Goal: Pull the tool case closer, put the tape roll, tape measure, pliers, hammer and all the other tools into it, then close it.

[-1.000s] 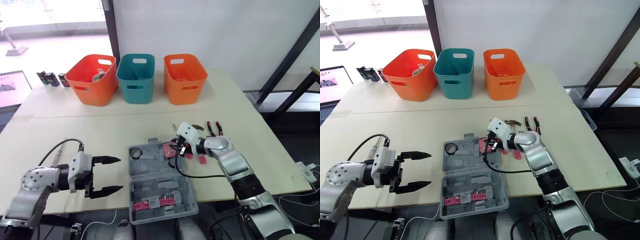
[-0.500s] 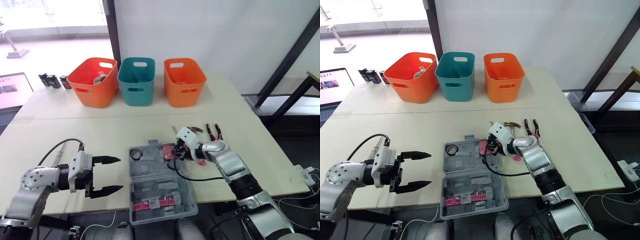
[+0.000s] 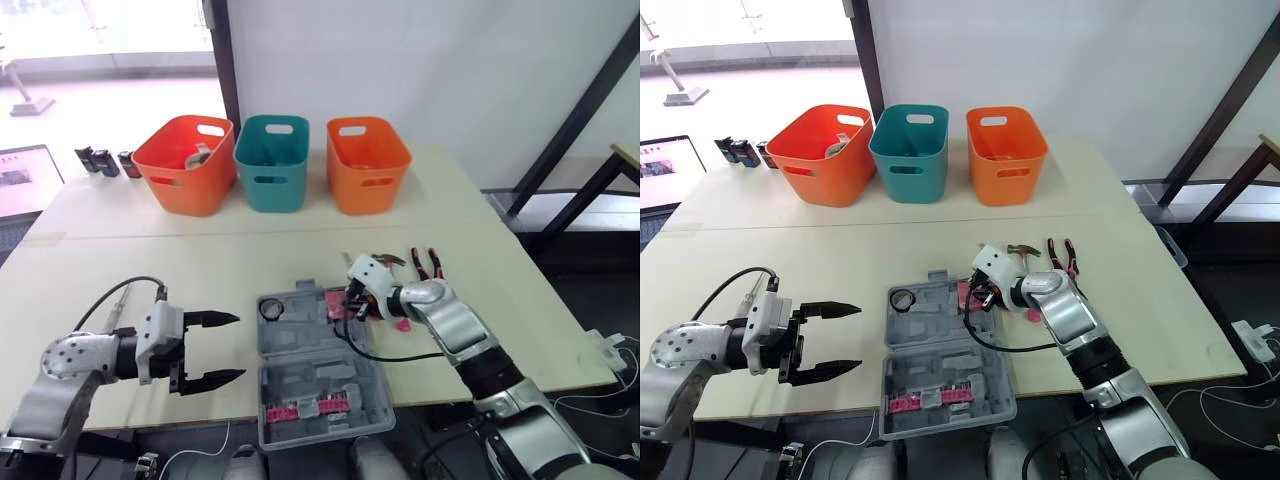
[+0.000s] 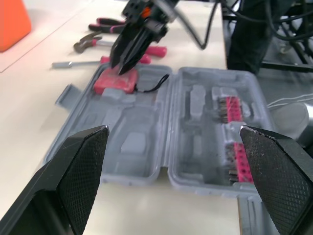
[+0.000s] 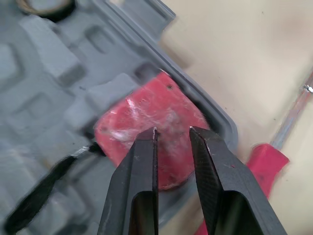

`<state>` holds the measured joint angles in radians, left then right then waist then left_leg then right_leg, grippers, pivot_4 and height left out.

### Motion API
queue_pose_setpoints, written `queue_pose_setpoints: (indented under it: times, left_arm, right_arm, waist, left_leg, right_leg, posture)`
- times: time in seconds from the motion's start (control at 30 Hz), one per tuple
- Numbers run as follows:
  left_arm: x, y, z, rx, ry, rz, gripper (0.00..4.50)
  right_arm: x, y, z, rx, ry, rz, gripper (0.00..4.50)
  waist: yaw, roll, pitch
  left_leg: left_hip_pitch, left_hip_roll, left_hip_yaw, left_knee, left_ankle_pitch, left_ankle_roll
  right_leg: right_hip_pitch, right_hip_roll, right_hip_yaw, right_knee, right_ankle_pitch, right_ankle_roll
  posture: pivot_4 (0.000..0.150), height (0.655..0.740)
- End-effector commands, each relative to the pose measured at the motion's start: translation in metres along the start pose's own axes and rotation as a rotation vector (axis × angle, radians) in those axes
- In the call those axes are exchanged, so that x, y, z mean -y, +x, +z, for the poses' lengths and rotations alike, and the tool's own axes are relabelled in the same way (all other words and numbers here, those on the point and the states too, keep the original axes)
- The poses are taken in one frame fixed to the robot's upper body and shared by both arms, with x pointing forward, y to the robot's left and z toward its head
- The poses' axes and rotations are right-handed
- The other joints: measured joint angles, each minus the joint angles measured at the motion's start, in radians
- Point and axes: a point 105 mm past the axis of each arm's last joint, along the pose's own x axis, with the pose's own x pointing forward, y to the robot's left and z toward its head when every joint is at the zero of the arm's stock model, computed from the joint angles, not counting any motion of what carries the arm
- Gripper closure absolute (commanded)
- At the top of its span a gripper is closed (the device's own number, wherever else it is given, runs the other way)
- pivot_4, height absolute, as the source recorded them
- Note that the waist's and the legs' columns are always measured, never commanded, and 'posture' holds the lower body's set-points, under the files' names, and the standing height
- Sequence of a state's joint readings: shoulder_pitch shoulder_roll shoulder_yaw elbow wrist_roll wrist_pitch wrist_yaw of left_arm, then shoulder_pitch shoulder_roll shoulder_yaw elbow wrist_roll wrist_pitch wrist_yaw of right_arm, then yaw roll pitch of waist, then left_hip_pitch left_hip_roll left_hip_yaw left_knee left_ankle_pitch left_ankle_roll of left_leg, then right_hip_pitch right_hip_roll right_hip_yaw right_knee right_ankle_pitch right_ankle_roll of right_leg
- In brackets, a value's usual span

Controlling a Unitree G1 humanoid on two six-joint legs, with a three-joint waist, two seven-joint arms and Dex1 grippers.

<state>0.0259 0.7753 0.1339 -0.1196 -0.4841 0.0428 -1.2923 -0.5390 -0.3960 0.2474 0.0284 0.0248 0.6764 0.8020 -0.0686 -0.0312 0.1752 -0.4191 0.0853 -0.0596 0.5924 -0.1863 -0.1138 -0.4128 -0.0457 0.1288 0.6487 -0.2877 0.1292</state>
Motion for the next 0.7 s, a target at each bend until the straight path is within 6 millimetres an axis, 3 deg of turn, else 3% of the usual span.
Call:
queue_pose_setpoints:
  times: [0.03, 0.07, 0.17, 0.27, 0.4, 0.47, 0.57, 0.63, 0.7]
  left_arm:
    - [-0.009, -0.011, 0.005, -0.002, -0.001, 0.063, 0.0]
    - [-0.011, -0.015, 0.002, -0.012, -0.007, 0.084, 0.0]
    - [-0.018, -0.035, -0.008, -0.061, -0.013, 0.173, 0.0]
    - [-0.032, -0.07, -0.019, -0.119, -0.035, 0.327, 0.0]
    - [-0.049, -0.154, -0.035, -0.253, -0.082, 0.604, 0.0]
    - [-0.048, -0.192, -0.039, -0.313, -0.107, 0.703, 0.0]
    - [-0.038, -0.232, -0.047, -0.386, -0.147, 0.804, 0.0]
    - [-0.029, -0.25, -0.052, -0.414, -0.17, 0.861, 0.0]
    - [-0.025, -0.255, -0.055, -0.423, -0.18, 0.876, 0.0]
  right_arm:
    - [0.016, -0.043, 0.048, 0.2, -0.044, -0.053, 3.42]
    - [0.02, -0.054, 0.048, 0.208, -0.044, -0.065, 3.42]
    - [0.042, -0.093, 0.031, 0.187, -0.048, -0.16, 2.71]
    - [0.06, -0.135, -0.007, 0.128, -0.002, -0.215, 1.17]
    - [0.071, -0.198, -0.057, 0.073, 0.084, -0.283, 0.04]
    - [0.07, -0.218, -0.076, 0.035, 0.11, -0.306, 0.04]
    - [0.07, -0.238, -0.093, -0.006, 0.138, -0.358, 0.04]
    - [0.073, -0.248, -0.102, -0.022, 0.149, -0.404, 0.04]
    - [0.073, -0.25, -0.106, -0.023, 0.152, -0.414, 0.04]
  waist:
    - [0.0, 0.002, 0.001]
    - [0.0, 0.002, 0.001]
    - [0.008, 0.001, 0.001]
    - [0.014, 0.001, 0.001]
    - [0.003, 0.001, 0.003]
    - [-0.001, 0.001, 0.004]
    - [-0.009, 0.001, 0.004]
    - [-0.014, 0.001, 0.004]
    - [-0.015, 0.0, 0.004]
  left_leg:
    - [-0.003, 0.0, 0.0, 0.0, 0.0, 0.0]
    - [-0.005, 0.0, 0.0, 0.0, 0.0, 0.0]
    - [-0.007, 0.0, -0.001, 0.0, 0.0, 0.0]
    - [-0.008, 0.0, 0.0, -0.001, -0.001, 0.002]
    - [-0.007, 0.0, 0.0, 0.0, -0.001, 0.002]
    - [-0.007, 0.0, 0.002, 0.0, -0.001, 0.002]
    - [-0.006, 0.0, 0.003, 0.0, -0.002, 0.002]
    - [-0.005, 0.0, 0.003, 0.0, -0.002, 0.002]
    - [-0.003, 0.0, 0.003, 0.0, -0.002, 0.002]
  right_leg:
    - [-0.003, 0.0, 0.0, 0.001, 0.0, 0.0]
    - [-0.005, 0.0, 0.0, 0.001, 0.0, 0.001]
    - [-0.006, 0.0, 0.0, 0.001, -0.001, 0.002]
    - [-0.007, 0.0, 0.0, -0.001, -0.002, 0.002]
    - [-0.008, 0.0, 0.0, 0.0, 0.0, 0.0]
    - [-0.008, -0.001, 0.0, -0.001, -0.001, 0.0]
    - [-0.009, -0.002, 0.001, -0.002, -0.001, 0.0]
    - [-0.011, -0.002, 0.001, -0.002, 0.0, -0.002]
    - [-0.013, -0.002, 0.001, -0.002, 0.001, -0.003]
  posture:
    - [0.15, 0.74]
    - [0.15, 0.74]
    - [0.15, 0.74]
    - [0.15, 0.74]
    - [0.15, 0.74]
    - [0.15, 0.74]
    - [0.15, 0.74]
    - [0.15, 0.74]
    - [0.15, 0.74]
